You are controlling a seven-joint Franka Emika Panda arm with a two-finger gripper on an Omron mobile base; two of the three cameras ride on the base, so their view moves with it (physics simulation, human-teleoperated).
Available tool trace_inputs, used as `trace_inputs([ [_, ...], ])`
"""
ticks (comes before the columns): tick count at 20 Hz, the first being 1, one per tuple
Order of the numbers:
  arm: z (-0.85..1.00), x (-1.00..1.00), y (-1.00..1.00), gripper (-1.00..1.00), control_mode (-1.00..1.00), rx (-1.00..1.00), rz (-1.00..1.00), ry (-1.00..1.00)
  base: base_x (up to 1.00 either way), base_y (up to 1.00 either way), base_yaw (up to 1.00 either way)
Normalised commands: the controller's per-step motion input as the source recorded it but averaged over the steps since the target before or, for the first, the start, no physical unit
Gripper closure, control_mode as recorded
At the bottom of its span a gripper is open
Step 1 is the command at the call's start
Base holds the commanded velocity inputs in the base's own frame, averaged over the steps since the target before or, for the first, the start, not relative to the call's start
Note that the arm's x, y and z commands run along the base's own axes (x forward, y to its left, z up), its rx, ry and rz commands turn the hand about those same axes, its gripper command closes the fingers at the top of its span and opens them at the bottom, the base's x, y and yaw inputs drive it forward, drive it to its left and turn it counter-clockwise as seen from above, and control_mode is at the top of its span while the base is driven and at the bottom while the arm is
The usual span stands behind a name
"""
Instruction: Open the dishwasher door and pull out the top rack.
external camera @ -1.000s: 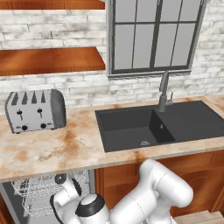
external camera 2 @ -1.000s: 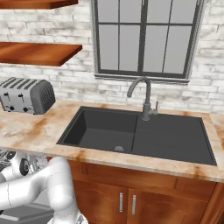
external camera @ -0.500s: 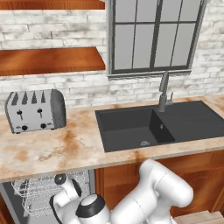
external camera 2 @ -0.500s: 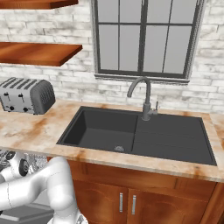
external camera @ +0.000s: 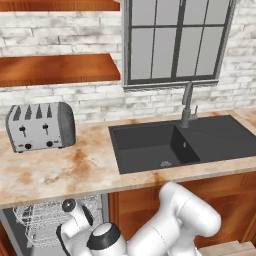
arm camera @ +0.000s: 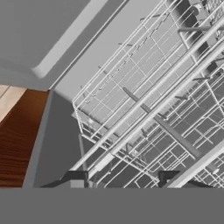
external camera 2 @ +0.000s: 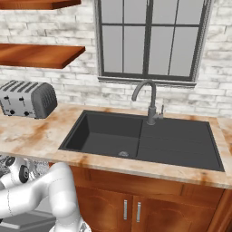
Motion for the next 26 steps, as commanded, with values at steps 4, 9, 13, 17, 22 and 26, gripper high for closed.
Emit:
trace_inputs([
  [4,-1.0,-1.0,-0.04,1.0,-1.0,-0.31,0.02,0.44,0.0,0.0,0.0],
  [9,-1.0,-1.0,0.0,1.0,-1.0,-0.45,0.04,0.44,0.0,0.0,0.0],
  [13,-1.0,-1.0,0.0,1.0,-1.0,-0.53,0.15,0.51,0.0,0.0,0.0],
  [17,-1.0,-1.0,-0.05,1.0,-1.0,-0.54,0.21,0.59,0.0,0.0,0.0],
  [22,-0.97,-1.0,-0.01,1.0,-1.0,-0.54,0.24,0.66,0.0,0.0,0.0],
  [26,-0.97,-1.0,0.0,1.0,-1.0,-0.53,0.23,0.68,0.0,0.0,0.0],
])
